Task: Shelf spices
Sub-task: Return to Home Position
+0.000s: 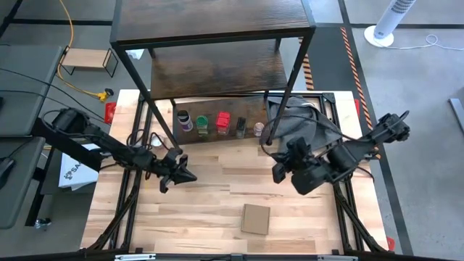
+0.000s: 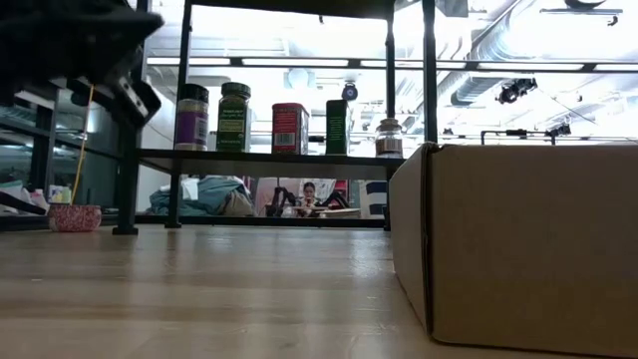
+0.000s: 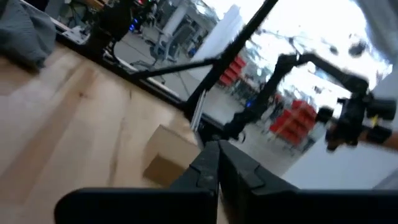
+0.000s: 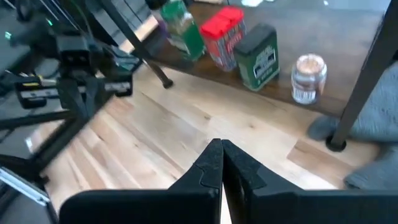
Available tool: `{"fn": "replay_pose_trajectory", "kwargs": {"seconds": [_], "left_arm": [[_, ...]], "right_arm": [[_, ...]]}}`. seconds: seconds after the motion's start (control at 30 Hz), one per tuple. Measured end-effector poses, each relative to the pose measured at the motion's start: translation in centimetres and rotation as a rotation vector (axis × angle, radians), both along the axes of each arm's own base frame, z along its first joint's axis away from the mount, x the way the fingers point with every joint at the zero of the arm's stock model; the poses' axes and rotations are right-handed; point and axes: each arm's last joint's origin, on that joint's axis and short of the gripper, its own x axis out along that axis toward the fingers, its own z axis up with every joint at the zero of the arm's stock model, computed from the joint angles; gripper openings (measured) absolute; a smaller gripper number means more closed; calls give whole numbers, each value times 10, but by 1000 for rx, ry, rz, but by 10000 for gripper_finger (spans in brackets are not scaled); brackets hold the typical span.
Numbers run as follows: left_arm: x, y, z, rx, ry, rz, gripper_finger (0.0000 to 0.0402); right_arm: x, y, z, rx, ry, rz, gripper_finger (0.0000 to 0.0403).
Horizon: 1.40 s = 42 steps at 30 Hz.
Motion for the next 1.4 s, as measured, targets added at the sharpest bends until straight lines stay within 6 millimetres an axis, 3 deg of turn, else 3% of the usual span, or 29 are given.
{"fn": "replay_pose_trajectory", "kwargs": {"seconds": [0.3, 0.57, 0.67, 0.77, 0.9, 1.1, 1.23, 1.4], "left_arm": [[-6, 31, -28, 159, 112, -105, 1], [-5, 48, -31, 182, 127, -57, 1], [-5, 52, -30, 154, 135, -35, 0], [-4, 53, -29, 123, 135, -21, 0], [-4, 55, -29, 82, 146, 30, 0], [-3, 58, -28, 57, 142, 113, 0], [-3, 60, -27, 83, 134, 183, 0], [-3, 61, -27, 184, 113, 246, 0]], "right_arm": [[0, -1, -14, -23, 85, -67, 0], [-6, -1, -19, -38, 131, -74, 0], [-3, 2, -36, 0, 127, -19, 0], [2, -3, -70, 62, 85, 82, 0], [10, -36, -119, 102, -114, 210, 0], [1, -126, -170, 13, -424, 322, 0], [-9, -160, -181, -137, -341, 395, 0], [-14, -168, -192, -358, -116, 523, 0]]}}
